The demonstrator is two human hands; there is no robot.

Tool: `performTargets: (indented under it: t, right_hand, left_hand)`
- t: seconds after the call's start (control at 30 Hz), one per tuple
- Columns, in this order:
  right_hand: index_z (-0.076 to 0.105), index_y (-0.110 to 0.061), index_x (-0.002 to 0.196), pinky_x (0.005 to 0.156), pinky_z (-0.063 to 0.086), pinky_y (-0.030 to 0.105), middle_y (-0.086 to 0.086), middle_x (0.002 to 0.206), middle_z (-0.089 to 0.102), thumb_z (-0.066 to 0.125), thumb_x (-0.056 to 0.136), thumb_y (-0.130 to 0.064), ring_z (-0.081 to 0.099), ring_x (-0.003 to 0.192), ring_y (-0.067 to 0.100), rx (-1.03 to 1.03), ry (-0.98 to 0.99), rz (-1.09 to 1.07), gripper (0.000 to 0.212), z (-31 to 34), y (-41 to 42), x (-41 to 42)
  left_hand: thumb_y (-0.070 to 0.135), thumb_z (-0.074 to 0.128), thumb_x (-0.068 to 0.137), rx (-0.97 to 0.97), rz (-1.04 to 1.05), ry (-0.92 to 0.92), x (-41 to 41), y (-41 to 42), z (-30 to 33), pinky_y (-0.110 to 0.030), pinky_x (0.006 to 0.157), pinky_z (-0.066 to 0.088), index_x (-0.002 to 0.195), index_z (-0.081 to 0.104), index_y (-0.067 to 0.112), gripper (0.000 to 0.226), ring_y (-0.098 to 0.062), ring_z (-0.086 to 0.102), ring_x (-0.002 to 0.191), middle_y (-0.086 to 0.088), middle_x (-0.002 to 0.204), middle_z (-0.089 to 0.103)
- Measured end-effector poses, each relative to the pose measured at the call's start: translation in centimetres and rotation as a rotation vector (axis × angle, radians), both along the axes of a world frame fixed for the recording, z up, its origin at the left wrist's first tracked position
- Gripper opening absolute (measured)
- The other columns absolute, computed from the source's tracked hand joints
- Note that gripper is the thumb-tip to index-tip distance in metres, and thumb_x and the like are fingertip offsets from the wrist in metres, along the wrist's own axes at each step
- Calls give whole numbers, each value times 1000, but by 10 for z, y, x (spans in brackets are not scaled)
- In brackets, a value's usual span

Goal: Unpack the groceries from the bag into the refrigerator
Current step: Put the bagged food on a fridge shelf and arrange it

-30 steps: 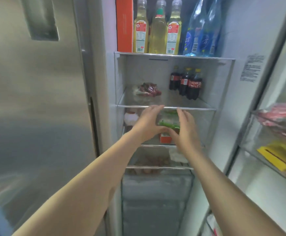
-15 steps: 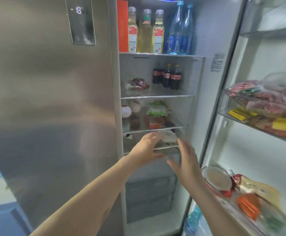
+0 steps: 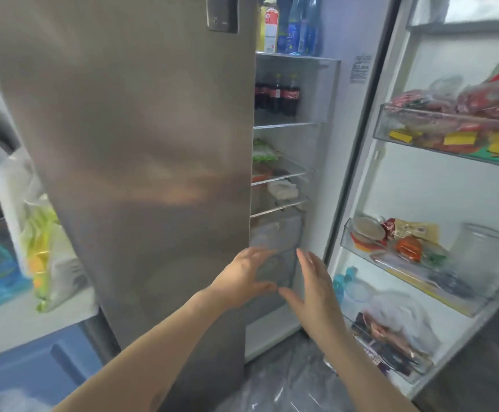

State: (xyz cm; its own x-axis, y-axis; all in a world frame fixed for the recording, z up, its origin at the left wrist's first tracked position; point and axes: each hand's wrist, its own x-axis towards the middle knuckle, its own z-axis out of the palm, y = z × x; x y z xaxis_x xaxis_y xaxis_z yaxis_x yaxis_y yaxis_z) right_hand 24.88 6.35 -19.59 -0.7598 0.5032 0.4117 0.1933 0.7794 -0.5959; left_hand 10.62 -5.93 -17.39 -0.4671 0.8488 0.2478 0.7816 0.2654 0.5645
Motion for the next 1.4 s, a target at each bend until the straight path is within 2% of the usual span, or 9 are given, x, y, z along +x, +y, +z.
performTargets:
  t: [0.1,0.2,0.53,0.73,0.9,1.03,1.13,1.33,1.4]
  right_hand:
    - [25,-22,149,112,31,39,13,152,28,73,81,-29,25,142,26,-41,-16,44,83,-12,-61,6]
    - [24,-25,149,113,29,38,11,153,25,73,81,-29,23,142,25,-59,-36,97,84,-33,-128,11]
    - [18,-29,150,111,32,36,5,156,19,69,84,-36,23,142,21,-90,-151,240,84,-79,-324,15]
    - [19,-28,150,112,26,28,1,155,21,66,86,-37,19,143,16,-125,-139,243,80,-108,-418,-25]
    - [20,-29,150,111,24,20,-4,155,24,65,86,-38,22,143,11,-158,-141,268,79,-144,-502,-60]
    - [13,-37,149,114,22,24,-13,157,14,60,87,-45,12,144,5,-232,-232,270,78,-181,-548,-71]
    - [14,-39,148,113,20,22,-8,156,14,65,86,-40,9,143,4,-280,-298,221,80,-210,-559,-68]
    - [16,-36,148,110,34,28,-4,150,27,72,79,-38,27,138,11,-237,-384,92,89,-247,-548,-60]
    - [12,-39,149,111,30,24,-5,150,25,71,80,-41,24,138,10,-232,-399,79,90,-253,-544,-55]
  left_hand:
    - [39,73,80,-20,57,-22,6,-69,-19,-30,113,28,144,38,26,74,-15,31,137,-1,147,37]
    - [39,71,82,-71,124,-36,15,-145,-42,-28,114,25,145,36,28,73,-14,28,139,1,149,35]
    - [38,70,83,-269,298,-169,21,-354,-114,-32,109,35,144,37,30,70,-15,38,133,4,148,36]
    - [35,70,84,-312,337,-200,-11,-450,-134,-28,104,37,137,46,26,59,-15,47,121,4,136,47]
    - [33,69,85,-380,342,-227,-38,-524,-163,-20,100,33,138,46,25,58,-13,47,124,6,139,45]
    - [40,65,87,-472,320,-234,-56,-551,-191,-22,100,36,139,44,29,58,-11,51,117,8,141,43]
    - [41,62,89,-536,248,-195,-64,-548,-209,-17,97,33,141,40,34,57,-8,48,120,11,142,42]
    - [33,64,88,-489,158,-254,-75,-504,-242,-24,105,30,139,44,28,54,-13,45,126,7,140,47]
    - [28,61,90,-448,172,-323,-79,-485,-252,-22,102,32,136,47,25,48,-12,46,122,3,137,51]
